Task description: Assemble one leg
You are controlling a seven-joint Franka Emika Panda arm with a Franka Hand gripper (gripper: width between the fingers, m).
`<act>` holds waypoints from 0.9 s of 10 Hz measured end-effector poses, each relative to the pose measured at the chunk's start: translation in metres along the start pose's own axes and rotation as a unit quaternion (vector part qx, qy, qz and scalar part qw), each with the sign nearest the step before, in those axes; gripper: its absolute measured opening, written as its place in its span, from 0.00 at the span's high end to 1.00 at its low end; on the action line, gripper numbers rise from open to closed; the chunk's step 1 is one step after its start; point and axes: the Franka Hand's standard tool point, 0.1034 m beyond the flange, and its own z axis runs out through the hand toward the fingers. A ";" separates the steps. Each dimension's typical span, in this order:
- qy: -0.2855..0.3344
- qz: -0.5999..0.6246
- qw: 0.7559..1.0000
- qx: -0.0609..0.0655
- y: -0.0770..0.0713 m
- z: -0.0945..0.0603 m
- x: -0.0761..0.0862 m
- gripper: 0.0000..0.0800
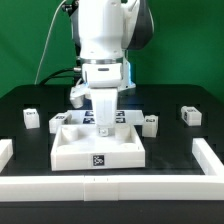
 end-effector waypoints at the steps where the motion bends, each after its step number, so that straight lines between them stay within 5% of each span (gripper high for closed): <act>1: -0.002 -0.008 1.000 0.003 0.008 -0.001 0.007 0.93; 3: -0.005 -0.006 1.000 0.008 0.021 0.000 0.019 0.93; 6: -0.004 0.083 0.997 0.003 0.027 0.001 0.055 0.92; 9: -0.001 0.101 0.995 -0.006 0.042 0.001 0.070 0.92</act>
Offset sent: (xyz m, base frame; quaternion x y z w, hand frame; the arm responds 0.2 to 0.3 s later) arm 0.0137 0.0350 -0.0038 -0.0216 -0.0204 0.1228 0.9920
